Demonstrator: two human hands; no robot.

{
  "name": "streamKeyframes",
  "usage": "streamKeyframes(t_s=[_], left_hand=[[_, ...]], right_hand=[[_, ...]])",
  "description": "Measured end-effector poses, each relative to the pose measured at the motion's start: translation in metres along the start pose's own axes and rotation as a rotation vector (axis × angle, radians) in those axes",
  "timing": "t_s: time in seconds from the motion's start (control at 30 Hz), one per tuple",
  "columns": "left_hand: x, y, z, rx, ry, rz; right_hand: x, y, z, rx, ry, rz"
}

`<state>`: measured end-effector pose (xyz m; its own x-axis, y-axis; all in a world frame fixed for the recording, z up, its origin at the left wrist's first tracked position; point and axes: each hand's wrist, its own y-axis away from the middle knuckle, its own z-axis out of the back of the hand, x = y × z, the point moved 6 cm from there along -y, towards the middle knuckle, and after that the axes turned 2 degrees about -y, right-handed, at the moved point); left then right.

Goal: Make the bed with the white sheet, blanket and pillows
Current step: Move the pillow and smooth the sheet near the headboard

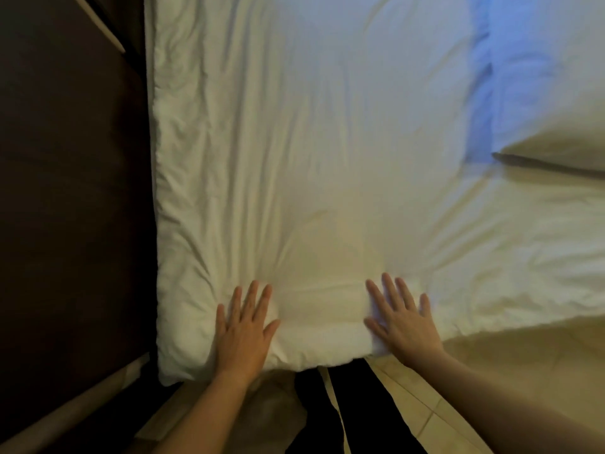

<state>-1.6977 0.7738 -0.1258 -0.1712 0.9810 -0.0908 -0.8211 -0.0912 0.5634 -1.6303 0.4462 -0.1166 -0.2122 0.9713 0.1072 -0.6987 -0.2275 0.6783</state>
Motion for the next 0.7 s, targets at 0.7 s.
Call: streamKeyframes(t_s=[0.7], left_hand=[[-0.024,0.121,0.121,0.046,0.355,0.209]], right_hand=[[0.028,0.118,0.091,-0.200,-0.295,-0.074]])
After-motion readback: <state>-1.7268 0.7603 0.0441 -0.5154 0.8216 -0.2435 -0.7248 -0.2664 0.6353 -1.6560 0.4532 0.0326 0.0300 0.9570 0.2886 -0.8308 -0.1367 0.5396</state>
